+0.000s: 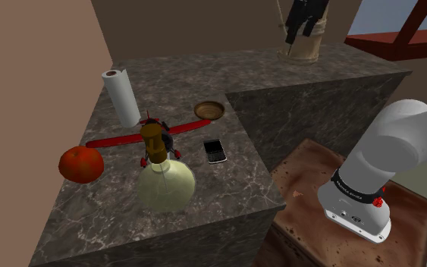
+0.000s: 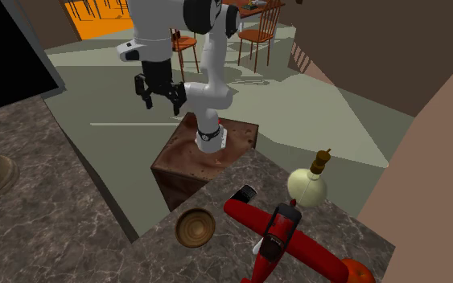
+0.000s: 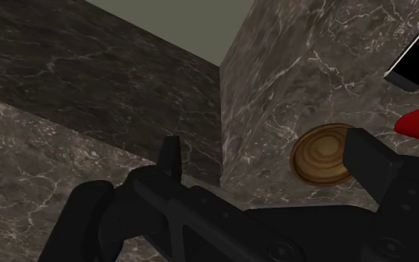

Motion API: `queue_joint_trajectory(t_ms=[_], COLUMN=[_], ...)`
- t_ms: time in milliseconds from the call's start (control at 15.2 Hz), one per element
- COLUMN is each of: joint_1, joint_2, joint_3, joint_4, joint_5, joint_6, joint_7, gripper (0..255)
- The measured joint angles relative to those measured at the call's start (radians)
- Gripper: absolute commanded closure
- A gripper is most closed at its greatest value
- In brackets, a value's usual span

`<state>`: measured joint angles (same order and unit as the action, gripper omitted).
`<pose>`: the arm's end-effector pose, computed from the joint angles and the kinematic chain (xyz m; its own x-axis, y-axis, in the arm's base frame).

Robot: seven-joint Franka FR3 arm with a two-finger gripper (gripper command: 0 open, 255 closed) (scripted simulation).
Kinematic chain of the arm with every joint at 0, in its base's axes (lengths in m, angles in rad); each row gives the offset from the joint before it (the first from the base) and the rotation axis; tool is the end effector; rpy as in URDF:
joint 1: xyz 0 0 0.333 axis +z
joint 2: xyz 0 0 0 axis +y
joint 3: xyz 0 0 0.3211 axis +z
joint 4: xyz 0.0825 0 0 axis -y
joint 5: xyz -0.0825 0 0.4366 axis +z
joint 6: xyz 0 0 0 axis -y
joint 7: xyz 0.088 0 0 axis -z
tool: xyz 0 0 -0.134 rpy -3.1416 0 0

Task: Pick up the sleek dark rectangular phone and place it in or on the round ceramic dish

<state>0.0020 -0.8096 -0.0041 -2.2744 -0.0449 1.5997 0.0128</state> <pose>0.3551 -0.0070 0.6216 0.9908 -0.0127 0.1350 -0.0183 -0.9990 0.0400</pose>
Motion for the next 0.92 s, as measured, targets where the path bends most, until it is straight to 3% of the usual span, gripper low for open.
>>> queue_joint_trajectory(t_ms=[264,924], joint_1=[0.004,0.035], joint_2=[-0.029,-0.033], joint_3=[0.04,0.254], joint_4=[-0.067,-0.279], joint_5=[0.023,0.146], joint_6=[0.042,0.271], joint_7=[0.058,0.336], gripper=[0,0])
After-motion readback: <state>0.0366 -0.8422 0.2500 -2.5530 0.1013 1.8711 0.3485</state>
